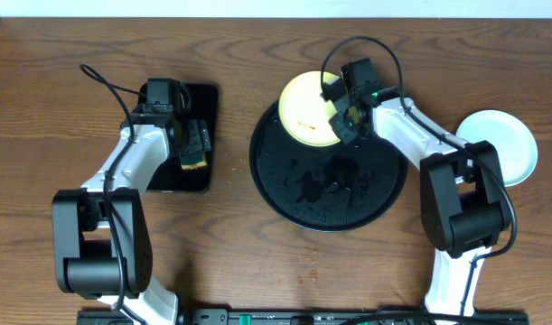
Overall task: Clean dirty plates on tray and stack at the side
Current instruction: 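Move the right gripper to the yellow plate and grip its rim, then drag the yellow plate to the tray center and regrip its right rim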
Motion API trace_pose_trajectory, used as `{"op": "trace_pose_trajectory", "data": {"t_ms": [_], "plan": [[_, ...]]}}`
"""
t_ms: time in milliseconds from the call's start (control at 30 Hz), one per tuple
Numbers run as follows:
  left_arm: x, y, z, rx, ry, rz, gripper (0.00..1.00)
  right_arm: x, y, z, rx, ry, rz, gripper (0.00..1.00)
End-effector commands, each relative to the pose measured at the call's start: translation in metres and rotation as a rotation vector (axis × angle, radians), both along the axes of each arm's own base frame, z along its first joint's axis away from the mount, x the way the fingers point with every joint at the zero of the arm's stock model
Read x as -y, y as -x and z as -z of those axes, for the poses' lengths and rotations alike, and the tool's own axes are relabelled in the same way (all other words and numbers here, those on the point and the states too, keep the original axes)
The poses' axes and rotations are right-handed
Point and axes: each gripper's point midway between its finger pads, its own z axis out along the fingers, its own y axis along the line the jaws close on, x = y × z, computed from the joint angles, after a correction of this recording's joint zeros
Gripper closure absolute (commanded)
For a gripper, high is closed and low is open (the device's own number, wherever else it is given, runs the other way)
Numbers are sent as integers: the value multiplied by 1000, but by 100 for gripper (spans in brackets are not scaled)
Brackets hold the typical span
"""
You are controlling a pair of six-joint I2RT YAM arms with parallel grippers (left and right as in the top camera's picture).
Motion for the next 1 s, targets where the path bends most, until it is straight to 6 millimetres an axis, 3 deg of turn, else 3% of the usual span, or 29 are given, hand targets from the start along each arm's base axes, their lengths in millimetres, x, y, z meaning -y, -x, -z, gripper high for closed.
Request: {"op": "trace_pose_trajectory", "data": {"t_ms": [0,300,400,533,667,767,867,967], "plan": [[-3,1,0,-1,-12,3,12,-4,18,-6,-67,-31,73,90],[-3,1,0,-1,-12,3,13,-58,83,-8,-371,-271,86,91],[-3,1,0,-1,-12,3,12,-70,89,-12,-390,-307,64,91],[-3,1,0,-1,-12,3,13,-69,86,-25,-368,-314,64,90],[-3,1,0,-1,-12,3,13,-52,73,-49,-307,-346,99,82],[-3,1,0,-1,-12,3,13,-28,66,-73,-268,-365,151,76],[-3,1,-1,-1,-12,3,13,9,64,-93,-236,-347,235,74],[-3,1,0,-1,-12,3,13,53,73,-100,-248,-271,360,66]]}}
